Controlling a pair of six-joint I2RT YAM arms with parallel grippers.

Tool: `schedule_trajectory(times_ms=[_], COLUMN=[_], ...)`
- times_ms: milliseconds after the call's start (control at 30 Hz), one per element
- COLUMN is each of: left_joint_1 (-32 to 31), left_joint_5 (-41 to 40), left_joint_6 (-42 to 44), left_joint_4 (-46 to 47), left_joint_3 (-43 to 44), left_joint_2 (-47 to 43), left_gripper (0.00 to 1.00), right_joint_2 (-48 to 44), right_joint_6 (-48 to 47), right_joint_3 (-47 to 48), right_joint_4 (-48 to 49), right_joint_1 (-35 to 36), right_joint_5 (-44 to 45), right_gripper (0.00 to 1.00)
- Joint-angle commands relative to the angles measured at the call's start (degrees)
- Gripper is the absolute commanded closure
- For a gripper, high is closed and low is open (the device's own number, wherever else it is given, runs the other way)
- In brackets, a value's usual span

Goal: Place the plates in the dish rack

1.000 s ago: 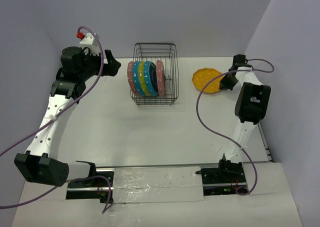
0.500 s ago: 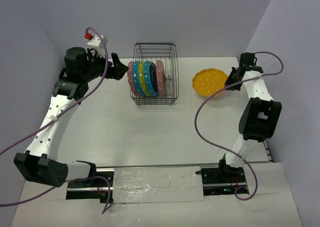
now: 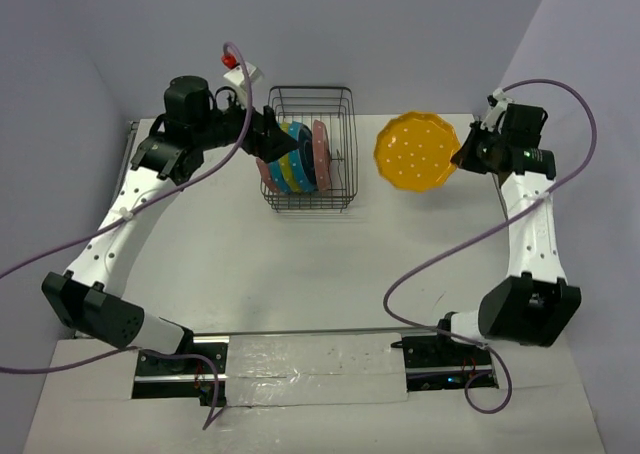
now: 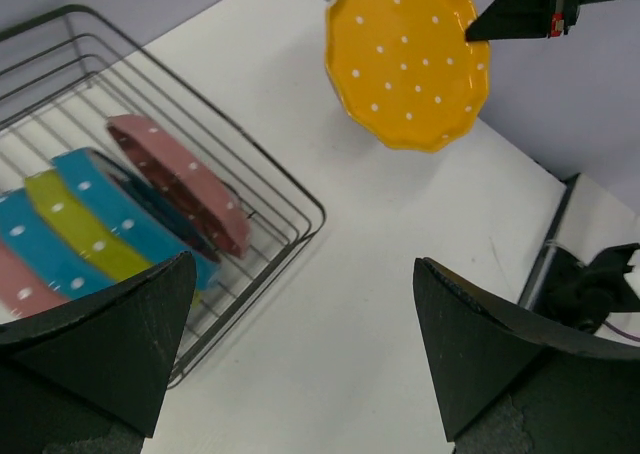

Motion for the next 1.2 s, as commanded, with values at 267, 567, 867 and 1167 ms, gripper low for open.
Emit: schedule_trajectory(times_ms=[267, 567, 867, 1167], left_joint_1=[-10.28, -12.30, -12.39, -12.22], left_joint_5=[4.62, 1.55, 2.77, 17.54], left_joint_6=[-10.48, -13.73, -16.11, -20.77], left_joint_4=[-0.98, 0.16, 1.83, 10.01], left_joint_3=[6.23, 2.62, 1.92, -1.24], left_joint_2=[6.15, 7.38, 9.23, 7.74], left_gripper=[0.02, 0.03, 0.16, 1.00], right_joint_2=[-15.69, -16.40, -16.05, -14.47], right_joint_6=[-1.33, 0.61, 1.22, 2.10], right_joint_3=[0.57, 3.03, 4.88, 7.34], right_joint_4=[1.68, -1.22, -2.36, -3.06], right_joint_1=[11.24, 16.97, 19.78, 21.89], right_joint_5=[-10.69, -15.42, -20.08, -24.29], right_gripper=[1.00, 1.00, 1.00, 0.94])
